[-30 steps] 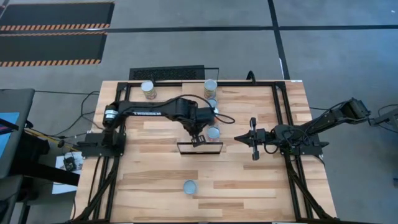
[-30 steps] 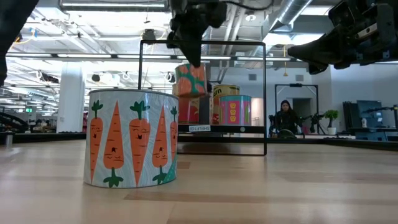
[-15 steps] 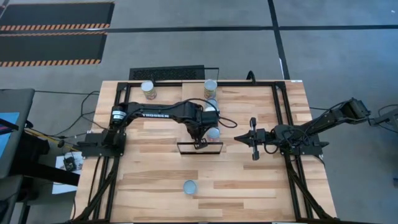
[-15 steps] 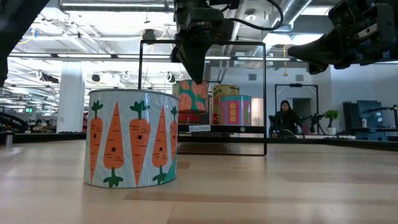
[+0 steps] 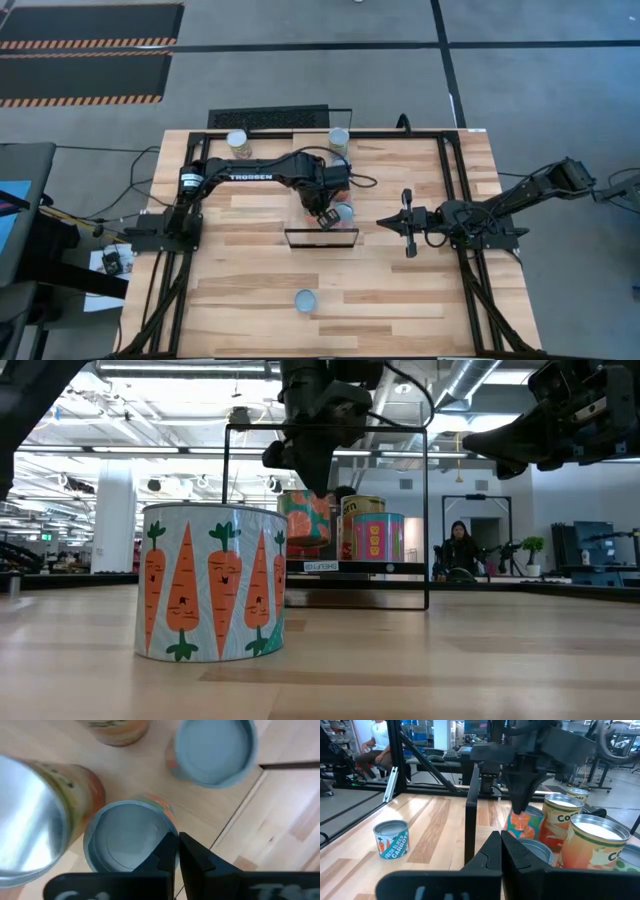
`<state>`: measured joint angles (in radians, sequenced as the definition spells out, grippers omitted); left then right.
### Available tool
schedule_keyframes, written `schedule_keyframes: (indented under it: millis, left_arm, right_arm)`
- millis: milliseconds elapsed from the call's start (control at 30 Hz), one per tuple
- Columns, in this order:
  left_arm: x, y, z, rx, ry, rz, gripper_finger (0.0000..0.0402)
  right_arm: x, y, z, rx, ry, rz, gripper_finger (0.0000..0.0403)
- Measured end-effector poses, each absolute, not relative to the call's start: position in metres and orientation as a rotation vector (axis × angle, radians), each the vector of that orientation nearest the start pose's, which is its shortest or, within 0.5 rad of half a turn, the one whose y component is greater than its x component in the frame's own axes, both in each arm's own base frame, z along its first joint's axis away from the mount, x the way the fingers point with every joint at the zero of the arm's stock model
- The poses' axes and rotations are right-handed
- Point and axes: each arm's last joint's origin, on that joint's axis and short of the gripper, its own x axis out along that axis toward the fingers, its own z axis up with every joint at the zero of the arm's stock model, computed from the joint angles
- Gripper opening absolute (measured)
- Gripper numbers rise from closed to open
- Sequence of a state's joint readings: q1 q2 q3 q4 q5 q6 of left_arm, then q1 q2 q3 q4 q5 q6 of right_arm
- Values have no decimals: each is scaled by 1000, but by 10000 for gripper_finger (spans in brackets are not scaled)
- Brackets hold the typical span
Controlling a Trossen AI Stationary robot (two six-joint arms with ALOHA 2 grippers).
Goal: Pick and place cans onto a shelf
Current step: Put the canned oranges on the shelf
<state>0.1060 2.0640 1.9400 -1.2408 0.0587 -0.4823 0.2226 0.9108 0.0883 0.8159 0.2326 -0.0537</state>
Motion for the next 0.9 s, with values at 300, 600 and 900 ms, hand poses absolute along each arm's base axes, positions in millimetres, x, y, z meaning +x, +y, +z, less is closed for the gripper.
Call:
schedule_keyframes:
  millis: [300,600,900]
  left_arm:
    - [412,54,271,-697,1327,374,0]
    - [410,67,271,-776,1304,462,0]
    - [408,65,265,-785,1315,521,0]
  right_arm:
    - [162,30,173,-57,7,-10,8]
    - [162,30,173,-58,6,-10,8]
    - [162,30,173,-58,6,-9,8]
